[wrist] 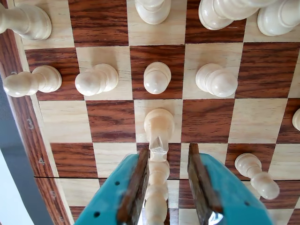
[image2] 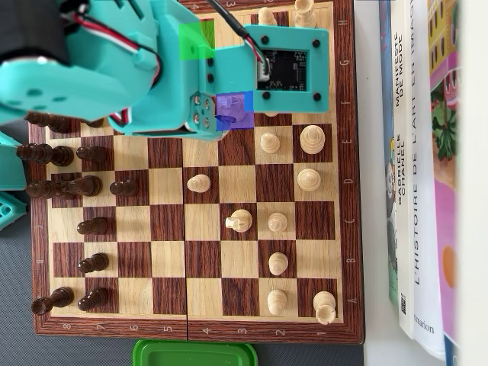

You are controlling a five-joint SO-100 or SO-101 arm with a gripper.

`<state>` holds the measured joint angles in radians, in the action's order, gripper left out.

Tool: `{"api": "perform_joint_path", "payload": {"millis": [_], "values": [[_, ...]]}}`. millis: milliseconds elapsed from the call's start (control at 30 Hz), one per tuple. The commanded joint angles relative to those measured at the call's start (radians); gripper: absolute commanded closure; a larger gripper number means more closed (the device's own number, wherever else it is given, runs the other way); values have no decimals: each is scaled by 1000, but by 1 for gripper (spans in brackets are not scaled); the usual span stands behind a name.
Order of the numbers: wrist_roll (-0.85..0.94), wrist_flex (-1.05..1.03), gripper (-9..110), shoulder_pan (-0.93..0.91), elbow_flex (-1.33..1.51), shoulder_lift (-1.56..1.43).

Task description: Play chess

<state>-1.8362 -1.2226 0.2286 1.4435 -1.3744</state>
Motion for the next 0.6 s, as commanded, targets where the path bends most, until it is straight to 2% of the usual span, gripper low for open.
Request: {"api": "perform_joint_path", "payload": {"millis": [0, 567], "values": [[-8, 8, 88, -5, -81, 35], [-6, -3, 88, -3, -109, 71]]}}
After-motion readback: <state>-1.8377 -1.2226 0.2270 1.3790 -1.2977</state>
